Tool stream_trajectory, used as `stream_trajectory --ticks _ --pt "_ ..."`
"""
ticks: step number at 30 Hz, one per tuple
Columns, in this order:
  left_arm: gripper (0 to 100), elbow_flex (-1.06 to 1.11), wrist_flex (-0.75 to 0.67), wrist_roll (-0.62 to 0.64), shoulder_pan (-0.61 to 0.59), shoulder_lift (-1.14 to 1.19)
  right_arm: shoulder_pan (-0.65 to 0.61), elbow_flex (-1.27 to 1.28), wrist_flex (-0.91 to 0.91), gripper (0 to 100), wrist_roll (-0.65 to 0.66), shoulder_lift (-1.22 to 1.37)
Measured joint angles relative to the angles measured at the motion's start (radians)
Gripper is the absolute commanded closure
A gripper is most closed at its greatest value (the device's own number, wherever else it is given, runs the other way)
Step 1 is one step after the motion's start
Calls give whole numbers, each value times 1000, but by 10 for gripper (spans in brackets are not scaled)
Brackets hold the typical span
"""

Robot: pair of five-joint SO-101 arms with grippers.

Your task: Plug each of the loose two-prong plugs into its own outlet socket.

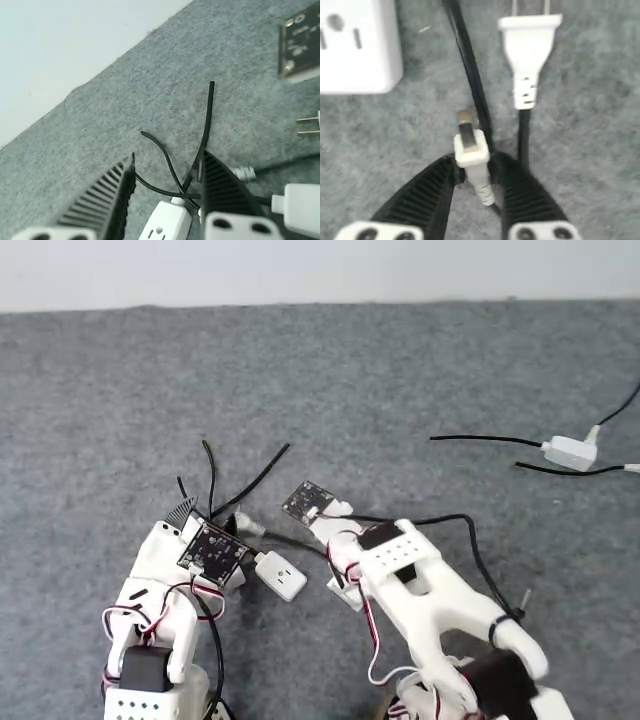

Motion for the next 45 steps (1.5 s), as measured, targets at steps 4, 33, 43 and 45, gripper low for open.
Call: stream_trajectory --ticks 4,33,43,45 --pt "797 0 0 0 0 0 0 -3 2 991 0 3" --pt "797 -5 5 9 2 0 29 -261 594 991 69 -629" --pt "797 -373 410 43 229 0 -172 -261 592 991 69 -646" --pt "797 -428 460 43 262 0 -226 -261 592 991 69 -647"
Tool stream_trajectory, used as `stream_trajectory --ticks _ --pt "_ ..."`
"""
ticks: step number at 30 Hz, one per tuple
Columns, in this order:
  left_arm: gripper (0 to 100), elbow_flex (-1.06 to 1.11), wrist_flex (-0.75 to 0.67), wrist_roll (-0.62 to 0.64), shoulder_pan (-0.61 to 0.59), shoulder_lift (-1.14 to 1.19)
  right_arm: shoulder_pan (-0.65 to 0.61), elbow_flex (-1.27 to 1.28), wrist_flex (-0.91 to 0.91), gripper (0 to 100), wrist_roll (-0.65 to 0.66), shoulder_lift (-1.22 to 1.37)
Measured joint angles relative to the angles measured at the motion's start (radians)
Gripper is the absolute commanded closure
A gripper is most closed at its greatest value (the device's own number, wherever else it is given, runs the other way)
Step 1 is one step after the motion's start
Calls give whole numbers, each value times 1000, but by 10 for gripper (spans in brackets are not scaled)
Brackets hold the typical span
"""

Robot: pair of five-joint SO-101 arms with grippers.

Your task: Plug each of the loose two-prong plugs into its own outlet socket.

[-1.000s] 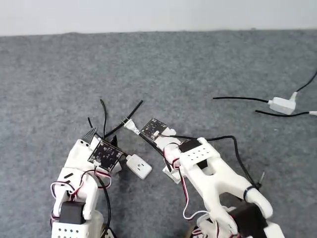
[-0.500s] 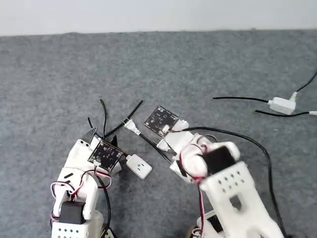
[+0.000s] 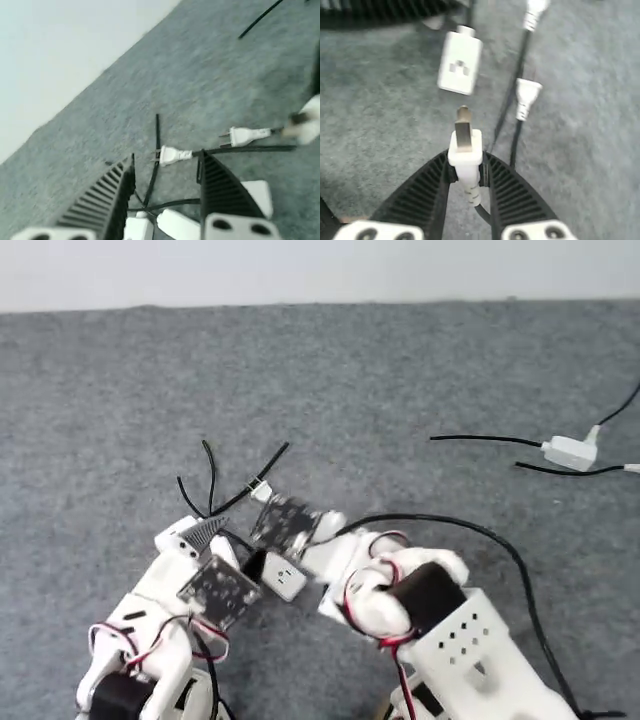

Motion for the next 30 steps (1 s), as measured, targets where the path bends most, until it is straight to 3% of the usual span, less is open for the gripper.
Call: stream_trajectory --ticks 9,14,20,30 --pt "797 -94 66 -21 20 0 -126 -2 -54 991 0 0" --pt "797 -95 66 -28 21 0 -127 -2 -89 991 0 0" --pt "797 -95 86 -28 106 0 -127 -2 -95 991 0 0" --pt "797 -224 106 -28 126 0 -127 -2 -104 991 0 0"
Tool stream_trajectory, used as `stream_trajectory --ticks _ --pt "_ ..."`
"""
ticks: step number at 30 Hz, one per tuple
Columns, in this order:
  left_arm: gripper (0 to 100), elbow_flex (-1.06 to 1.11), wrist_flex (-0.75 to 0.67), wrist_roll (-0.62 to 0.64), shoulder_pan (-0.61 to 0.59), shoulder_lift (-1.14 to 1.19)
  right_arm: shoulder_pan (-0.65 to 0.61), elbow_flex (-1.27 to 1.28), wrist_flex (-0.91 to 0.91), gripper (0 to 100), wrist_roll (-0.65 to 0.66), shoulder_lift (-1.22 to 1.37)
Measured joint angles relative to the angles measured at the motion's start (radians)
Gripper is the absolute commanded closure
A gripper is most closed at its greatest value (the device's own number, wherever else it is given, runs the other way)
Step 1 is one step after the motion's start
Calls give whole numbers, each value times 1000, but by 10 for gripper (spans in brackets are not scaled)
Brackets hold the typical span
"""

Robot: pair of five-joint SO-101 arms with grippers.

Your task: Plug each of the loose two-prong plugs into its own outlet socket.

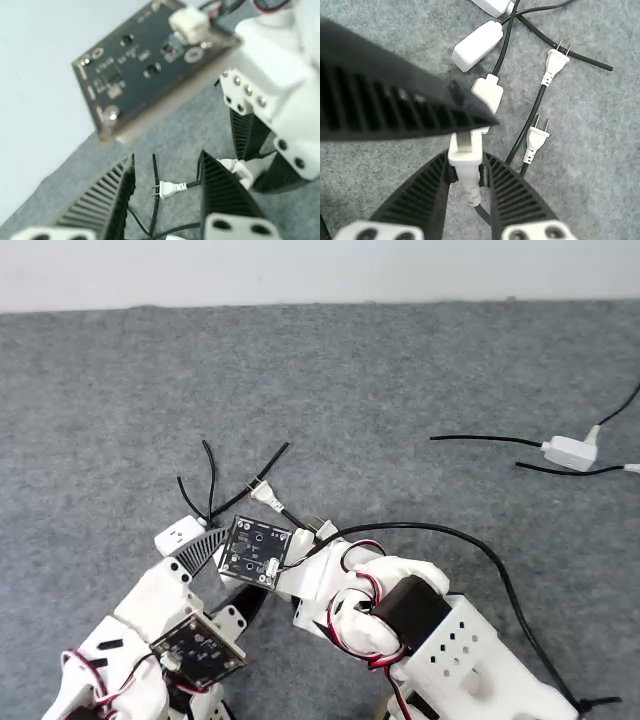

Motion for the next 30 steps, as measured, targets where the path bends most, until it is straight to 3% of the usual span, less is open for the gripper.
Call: stream_trajectory --ticks 30 --pt "797 81 -15 115 41 -2 0 0 0 991 0 0"
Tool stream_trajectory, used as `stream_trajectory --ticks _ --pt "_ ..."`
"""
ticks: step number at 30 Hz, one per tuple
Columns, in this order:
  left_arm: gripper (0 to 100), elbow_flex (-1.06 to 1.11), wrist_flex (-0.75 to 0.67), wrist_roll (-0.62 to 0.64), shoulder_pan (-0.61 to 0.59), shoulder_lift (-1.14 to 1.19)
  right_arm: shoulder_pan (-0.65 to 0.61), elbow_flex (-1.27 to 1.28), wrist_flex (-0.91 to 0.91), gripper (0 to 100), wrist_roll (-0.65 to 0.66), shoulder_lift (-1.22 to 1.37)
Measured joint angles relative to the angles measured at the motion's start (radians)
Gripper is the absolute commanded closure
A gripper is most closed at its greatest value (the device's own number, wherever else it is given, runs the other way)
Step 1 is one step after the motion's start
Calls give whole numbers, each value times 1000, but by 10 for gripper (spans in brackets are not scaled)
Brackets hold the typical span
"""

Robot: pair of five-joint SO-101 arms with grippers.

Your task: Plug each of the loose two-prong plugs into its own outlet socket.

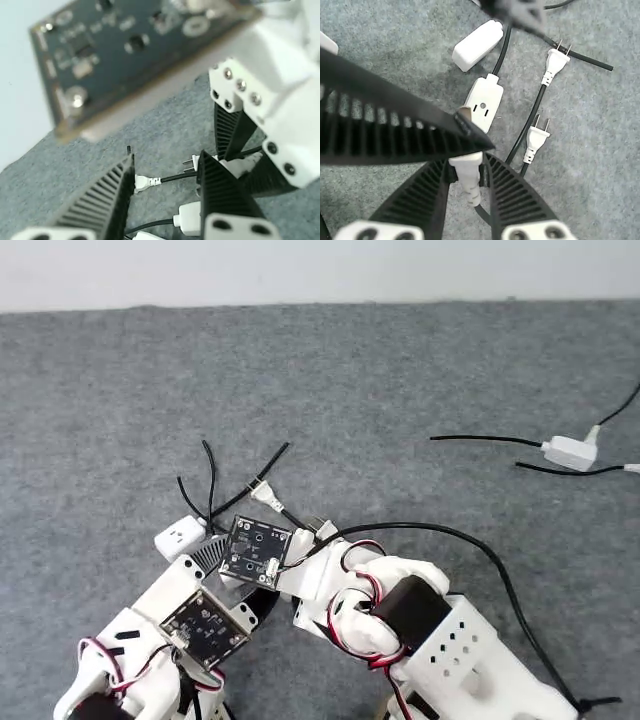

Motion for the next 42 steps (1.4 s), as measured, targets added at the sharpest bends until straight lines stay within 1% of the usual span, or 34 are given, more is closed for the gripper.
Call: stream_trajectory --ticks 9,20,42 --pt "797 0 0 6 11 0 0 -55 49 991 0 -8" --pt "797 57 -17 6 6 0 0 -57 95 991 2 -144" --pt "797 74 -18 6 5 0 -2 -72 97 991 2 -147"
